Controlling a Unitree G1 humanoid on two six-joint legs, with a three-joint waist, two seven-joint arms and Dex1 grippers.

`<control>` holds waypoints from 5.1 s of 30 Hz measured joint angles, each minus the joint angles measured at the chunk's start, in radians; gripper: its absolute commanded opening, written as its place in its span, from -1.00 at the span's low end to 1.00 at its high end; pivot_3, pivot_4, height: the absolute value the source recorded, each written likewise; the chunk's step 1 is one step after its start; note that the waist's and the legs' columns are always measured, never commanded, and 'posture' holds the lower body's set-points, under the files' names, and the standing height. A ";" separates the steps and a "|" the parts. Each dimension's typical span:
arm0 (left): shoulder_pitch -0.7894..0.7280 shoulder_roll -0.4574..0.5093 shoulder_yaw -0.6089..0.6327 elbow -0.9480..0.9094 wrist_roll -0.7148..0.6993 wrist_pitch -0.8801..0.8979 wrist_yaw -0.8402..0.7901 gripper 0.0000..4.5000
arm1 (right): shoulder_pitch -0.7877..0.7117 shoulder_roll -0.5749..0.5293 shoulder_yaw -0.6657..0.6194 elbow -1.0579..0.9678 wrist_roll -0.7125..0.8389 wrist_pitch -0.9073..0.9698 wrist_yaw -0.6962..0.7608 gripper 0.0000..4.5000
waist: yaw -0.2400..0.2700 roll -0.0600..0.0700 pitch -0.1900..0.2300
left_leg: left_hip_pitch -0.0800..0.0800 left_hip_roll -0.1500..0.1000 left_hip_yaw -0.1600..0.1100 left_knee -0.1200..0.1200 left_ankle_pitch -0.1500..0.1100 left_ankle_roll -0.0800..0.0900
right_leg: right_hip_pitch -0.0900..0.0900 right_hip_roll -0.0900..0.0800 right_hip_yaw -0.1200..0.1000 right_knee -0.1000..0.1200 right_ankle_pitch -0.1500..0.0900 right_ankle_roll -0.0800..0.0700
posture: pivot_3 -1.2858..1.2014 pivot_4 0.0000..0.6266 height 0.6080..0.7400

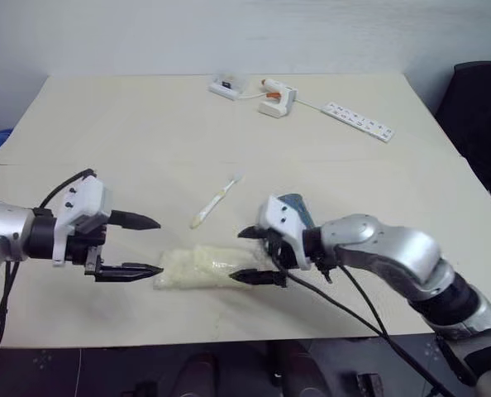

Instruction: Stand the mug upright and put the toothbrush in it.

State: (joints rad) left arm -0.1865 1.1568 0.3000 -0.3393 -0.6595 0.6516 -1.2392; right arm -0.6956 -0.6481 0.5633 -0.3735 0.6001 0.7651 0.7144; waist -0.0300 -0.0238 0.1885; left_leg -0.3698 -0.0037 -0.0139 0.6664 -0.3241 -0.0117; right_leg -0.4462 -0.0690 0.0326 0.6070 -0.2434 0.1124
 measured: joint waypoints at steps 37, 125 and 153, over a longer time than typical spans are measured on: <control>-0.386 -0.224 -0.232 0.148 0.040 -0.045 0.044 1.00 | -0.134 0.033 -0.657 0.125 -0.284 0.244 -0.141 -0.49 | 0.033 0.000 0.000 | -0.002 -0.003 0.001 -0.001 0.000 -0.001 | 0.002 -0.003 -0.004 -0.002 0.000 0.000 | 0.03 -0.52 1.00; -0.321 -0.276 -0.211 0.118 0.086 -0.079 0.115 1.00 | 0.152 -0.004 -0.297 -0.126 -0.151 0.447 -0.323 -1.00 | 0.001 -0.003 0.001 | 0.000 -0.002 0.008 0.002 -0.004 0.005 | -0.001 -0.007 0.001 -0.001 0.002 0.006 | 0.03 -0.52 1.00; -0.243 -0.157 -0.033 0.022 0.010 0.080 0.221 1.00 | 0.205 0.629 -0.417 0.560 -0.163 -0.497 0.070 -1.00 | -0.004 -0.002 0.001 | 0.000 0.000 0.006 0.000 -0.004 0.002 | -0.001 -0.008 -0.001 0.000 0.002 0.005 | 0.03 -0.52 1.00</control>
State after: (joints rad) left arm -0.4298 0.9998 0.2670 -0.3172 -0.6492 0.7314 -1.0181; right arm -0.4902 -0.0191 0.1461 0.1863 0.4373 0.2681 0.7842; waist -0.0345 -0.0257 0.1896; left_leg -0.3693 -0.0034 -0.0077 0.6667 -0.3278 -0.0093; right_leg -0.4476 -0.0772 0.0320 0.6074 -0.2409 0.1173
